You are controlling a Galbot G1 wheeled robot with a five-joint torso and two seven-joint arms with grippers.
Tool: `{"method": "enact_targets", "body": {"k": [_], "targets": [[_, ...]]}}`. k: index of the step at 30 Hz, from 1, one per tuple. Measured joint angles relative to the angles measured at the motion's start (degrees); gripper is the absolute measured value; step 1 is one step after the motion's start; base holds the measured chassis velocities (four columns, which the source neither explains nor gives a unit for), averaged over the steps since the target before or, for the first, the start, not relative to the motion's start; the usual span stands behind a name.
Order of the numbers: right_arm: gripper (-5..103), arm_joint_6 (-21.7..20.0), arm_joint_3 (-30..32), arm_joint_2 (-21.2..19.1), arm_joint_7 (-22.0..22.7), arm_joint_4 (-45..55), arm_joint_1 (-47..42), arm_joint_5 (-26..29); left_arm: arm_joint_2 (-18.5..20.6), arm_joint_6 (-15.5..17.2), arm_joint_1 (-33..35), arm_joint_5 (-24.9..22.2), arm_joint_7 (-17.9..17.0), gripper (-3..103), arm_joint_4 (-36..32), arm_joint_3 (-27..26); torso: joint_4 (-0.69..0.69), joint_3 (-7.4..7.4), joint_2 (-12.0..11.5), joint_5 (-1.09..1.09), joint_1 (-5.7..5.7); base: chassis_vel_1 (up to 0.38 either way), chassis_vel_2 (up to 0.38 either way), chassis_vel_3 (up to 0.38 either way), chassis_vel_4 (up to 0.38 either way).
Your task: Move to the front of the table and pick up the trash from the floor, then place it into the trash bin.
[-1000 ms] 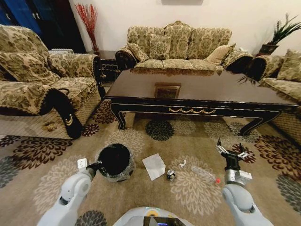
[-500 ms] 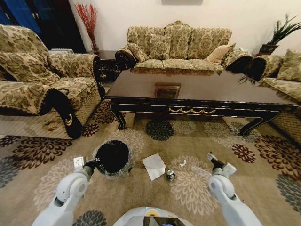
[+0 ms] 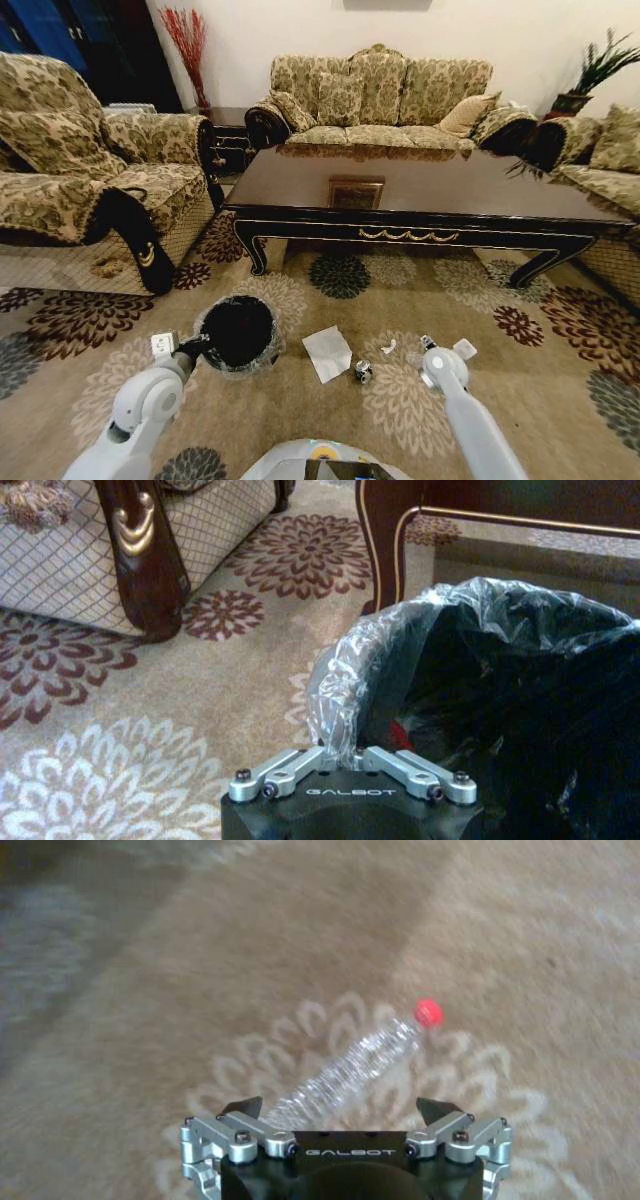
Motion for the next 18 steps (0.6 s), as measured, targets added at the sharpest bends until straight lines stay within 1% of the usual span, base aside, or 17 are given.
{"method": "enact_targets", "body": {"k": [3, 5, 7, 9, 10, 12, 13, 17, 18], "targets": [[100, 0.84, 2.6, 2.75, 1.41, -3.85, 2.1, 0.37, -0.13, -0.01, 0.43, 0.26, -0.02, 1, -0.37, 0.0, -0.01, 0.0, 0.0, 0.0, 0.0, 0.0, 0.0, 0.0, 0.0], [100, 1.02, 3.03, 3.15, 1.59, -4.36, 2.5, 0.52, -0.13, -0.02, 0.5, 0.29, -0.02, 1, -0.39, -0.04, -0.01, 0.0, 0.0, 0.0, 0.0, 0.0, 0.0, 0.0, 0.0], [100, 1.96, 5.53, 4.86, 2.48, -6.84, 4.44, 1.38, -0.12, -0.02, 0.96, 0.49, -0.05, 1, -0.61, -0.33, -0.01, 0.0, 0.0, 0.0, 0.0, 0.0, 0.0, 0.0, 0.0], [100, 2.49, 6.31, 5.37, 2.68, -7.7, 5.22, 1.57, -0.12, -0.02, 1.14, 0.55, -0.05, 1, -0.72, -0.42, -0.01, 0.0, 0.0, 0.01, 0.0, 0.0, 0.0, 0.0, 0.0], [100, 3.5, 7.3, 6.01, 2.56, -8.84, 6.28, 1.71, -0.15, -0.02, 1.47, 0.64, -0.04, 1, -0.96, -0.58, 0.0, 0.0, 0.0, 0.01, 0.0, 0.0, 0.0, 0.0, 0.0], [100, 5.38, 8.74, 6.5, 1.4, -10.71, 7.65, 1.65, -0.17, -0.02, 1.9, 0.72, -0.05, 1, -1.32, -0.87, 0.0, 0.0, 0.0, 0.0, 0.0, 0.0, 0.0, 0.0, 0.0], [100, 5.38, 8.74, 6.5, 1.4, -10.71, 7.65, 1.65, -0.17, -0.02, 1.9, 0.72, -0.05, 1, -1.32, -0.87, 0.0, 0.0, 0.0, 0.0, 0.0, 0.0, 0.0, 0.0, 0.0], [100, 11.21, 9.98, 6.49, -4.38, -16.08, 9.42, -0.98, -0.16, -0.02, 2.65, 0.72, -0.04, 1, -2.06, -1.56, 0.0, 0.0, 0.0, 0.02, 0.0, 0.0, 0.0, 0.0, 0.0], [100, 11.21, 9.98, 6.49, -4.38, -16.08, 9.42, -0.98, -0.16, -0.02, 2.65, 0.72, -0.04, 1, -2.06, -1.56, 0.0, 0.0, 0.0, 0.02, 0.0, 0.0, 0.0, 0.0, 0.0]]}}
